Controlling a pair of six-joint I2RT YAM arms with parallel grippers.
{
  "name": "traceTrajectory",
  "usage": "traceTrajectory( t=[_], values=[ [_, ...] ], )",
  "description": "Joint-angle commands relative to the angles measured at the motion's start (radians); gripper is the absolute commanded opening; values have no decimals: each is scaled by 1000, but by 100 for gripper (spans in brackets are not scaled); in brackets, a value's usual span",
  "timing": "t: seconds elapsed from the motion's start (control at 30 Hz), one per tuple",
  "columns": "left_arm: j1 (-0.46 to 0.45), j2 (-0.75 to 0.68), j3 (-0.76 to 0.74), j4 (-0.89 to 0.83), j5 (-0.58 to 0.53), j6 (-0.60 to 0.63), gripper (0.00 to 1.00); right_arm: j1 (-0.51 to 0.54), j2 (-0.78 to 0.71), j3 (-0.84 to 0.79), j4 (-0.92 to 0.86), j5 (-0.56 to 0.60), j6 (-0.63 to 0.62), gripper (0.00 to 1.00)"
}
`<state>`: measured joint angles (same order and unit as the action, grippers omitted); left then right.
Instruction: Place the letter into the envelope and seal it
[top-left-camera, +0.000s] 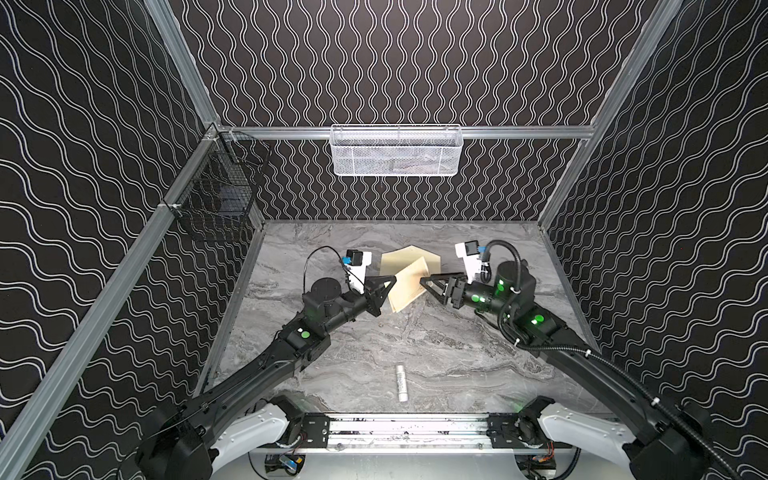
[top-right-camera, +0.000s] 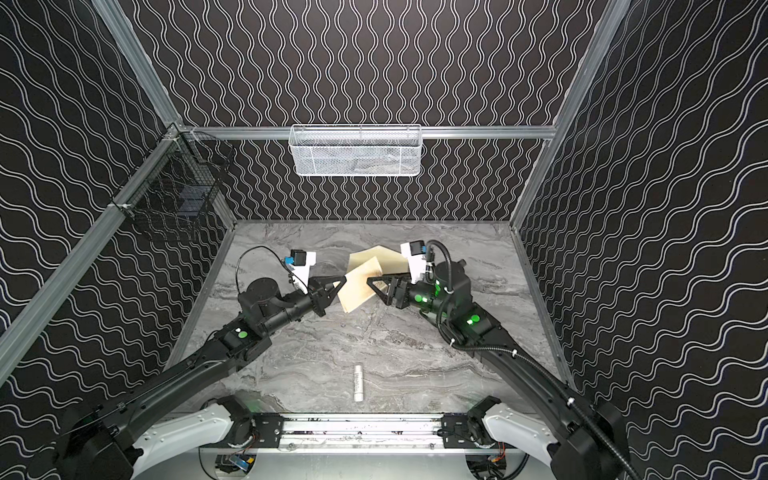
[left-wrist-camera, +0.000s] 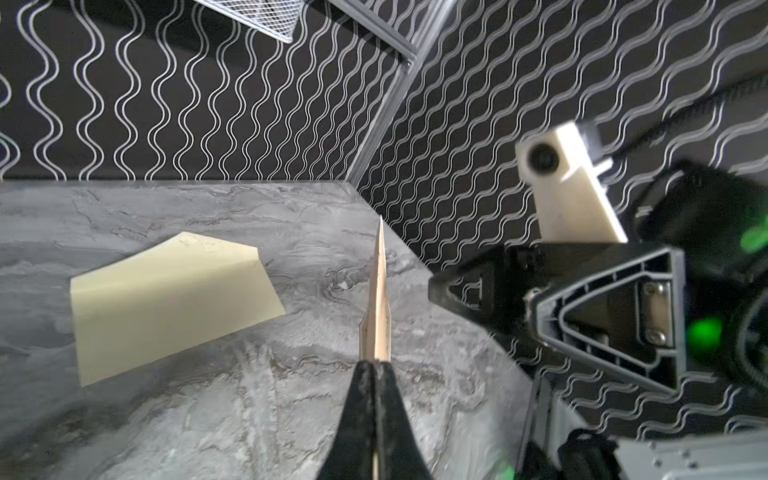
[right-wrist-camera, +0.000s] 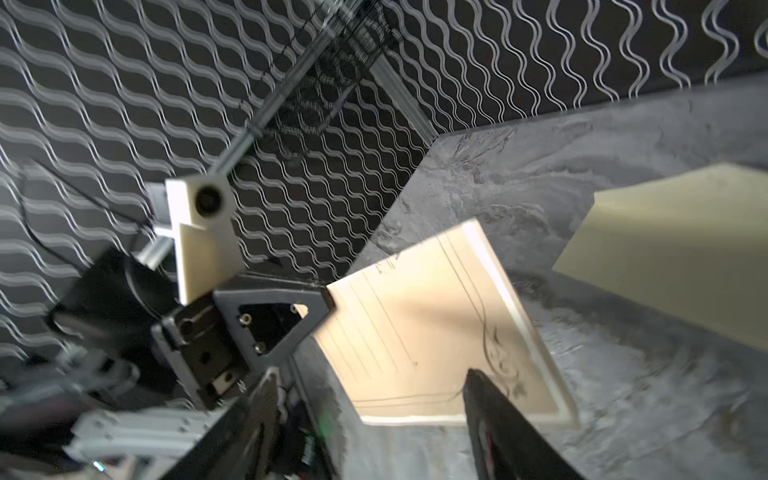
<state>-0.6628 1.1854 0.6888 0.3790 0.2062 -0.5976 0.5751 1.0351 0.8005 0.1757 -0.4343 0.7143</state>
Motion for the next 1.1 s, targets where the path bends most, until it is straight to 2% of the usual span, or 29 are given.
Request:
traceTrajectory(
  t=[0.0,0.1,0.17,0.33,0.5,0.67,0.77,0.83,1.07],
  values=[
    [-7,1,-13,181,-117,-262,0,1,-53,-79,240,103,492,77],
    [-12,5,-32,216,-151,-355,0,2,-54,-222,495,123,688,78],
    [-14,11,-44,245,-155,-407,0,1,-17,-281,645,121,754,79],
    [-19,17,-66,267,-173,-502,0,3,68,-288,780,92,756,80],
    [-20,33,-74,284,-169,-554,0,6,179,-325,1005,107,805,78],
    [-28,59,-95,351,-172,-607,0,19,249,-285,1017,90,781,75],
    [-31,72,-91,365,-160,-618,0,25,275,-271,1033,96,777,70],
    [-34,73,-92,378,-161,-619,0,29,294,-254,1037,95,769,57],
    [-41,59,-95,372,-169,-608,0,41,314,-233,1001,110,752,31]
  ],
)
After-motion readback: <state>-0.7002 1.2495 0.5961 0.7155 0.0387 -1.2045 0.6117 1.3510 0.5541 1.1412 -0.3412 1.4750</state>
